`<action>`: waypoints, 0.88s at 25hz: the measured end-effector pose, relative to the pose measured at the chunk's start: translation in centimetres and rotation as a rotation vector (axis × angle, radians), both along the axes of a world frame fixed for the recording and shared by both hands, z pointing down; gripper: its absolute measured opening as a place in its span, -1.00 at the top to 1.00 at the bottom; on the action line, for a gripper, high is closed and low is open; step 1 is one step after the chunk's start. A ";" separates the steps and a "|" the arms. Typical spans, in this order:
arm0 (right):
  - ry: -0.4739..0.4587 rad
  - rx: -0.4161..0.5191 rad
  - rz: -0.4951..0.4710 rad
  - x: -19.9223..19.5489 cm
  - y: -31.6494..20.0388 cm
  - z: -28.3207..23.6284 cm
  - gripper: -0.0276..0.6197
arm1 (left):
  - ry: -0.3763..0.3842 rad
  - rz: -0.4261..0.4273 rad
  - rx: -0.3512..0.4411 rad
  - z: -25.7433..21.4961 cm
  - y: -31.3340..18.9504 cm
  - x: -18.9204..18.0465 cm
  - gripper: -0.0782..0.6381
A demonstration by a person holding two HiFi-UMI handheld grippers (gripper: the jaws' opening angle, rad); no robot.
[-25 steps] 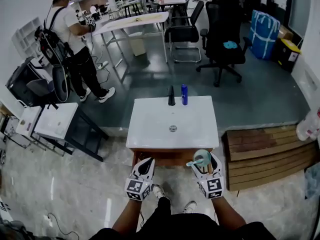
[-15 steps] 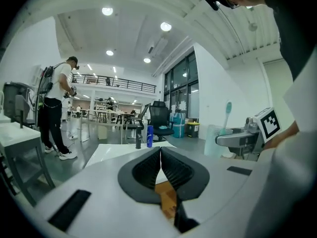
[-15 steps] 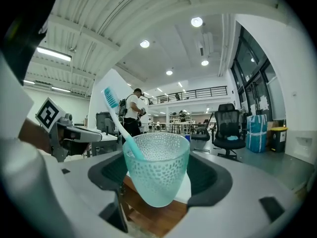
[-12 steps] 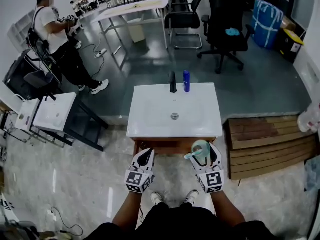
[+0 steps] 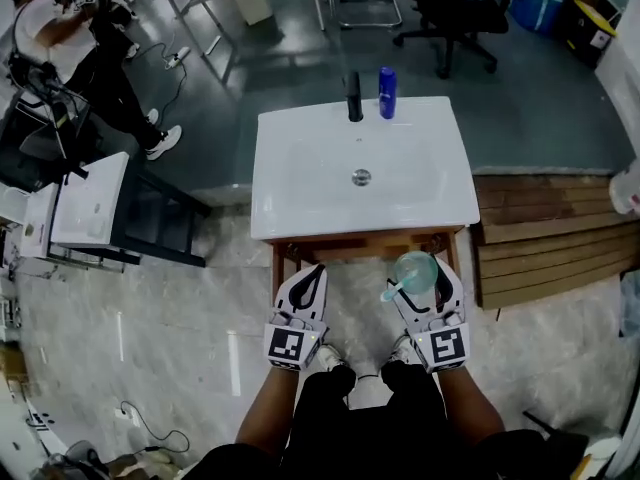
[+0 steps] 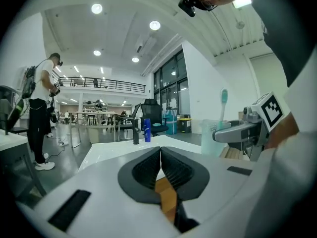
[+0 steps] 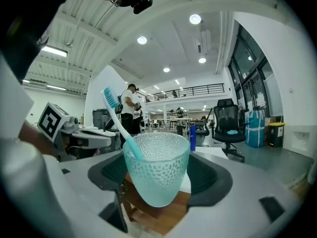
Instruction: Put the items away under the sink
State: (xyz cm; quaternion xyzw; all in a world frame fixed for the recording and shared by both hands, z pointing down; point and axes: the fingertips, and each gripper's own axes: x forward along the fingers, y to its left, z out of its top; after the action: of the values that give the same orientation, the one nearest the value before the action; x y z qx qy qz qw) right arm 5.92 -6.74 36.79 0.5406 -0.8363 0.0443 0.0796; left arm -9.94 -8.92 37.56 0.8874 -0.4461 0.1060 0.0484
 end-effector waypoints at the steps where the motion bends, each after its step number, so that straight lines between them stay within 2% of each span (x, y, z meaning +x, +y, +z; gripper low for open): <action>1: 0.004 0.005 -0.003 -0.3 -0.1 1.2 -0.26 | 0.001 0.000 0.014 0.9 -0.4 0.0 0.72; 6: 0.012 -0.006 0.005 -1.2 -0.3 9.3 -0.25 | 0.000 -0.001 0.037 7.5 -0.9 -0.4 0.72; 13: 0.022 -0.012 0.000 -1.8 -1.1 22.3 -0.26 | 0.028 -0.052 -0.047 22.3 -1.1 -0.6 0.72; 19: 0.056 0.044 -0.006 -1.9 -3.0 34.0 -0.25 | 0.044 -0.048 0.020 34.1 -2.9 0.0 0.72; 22: 0.036 0.082 -0.006 -2.3 -3.8 37.8 -0.25 | 0.054 -0.036 0.088 37.7 -4.4 0.5 0.72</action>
State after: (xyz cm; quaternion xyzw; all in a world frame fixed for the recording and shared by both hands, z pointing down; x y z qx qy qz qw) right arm 3.58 -10.58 74.55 0.5418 -0.8374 -0.0001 0.0725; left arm -9.44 -13.28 75.25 0.8831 -0.4646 0.0615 0.0232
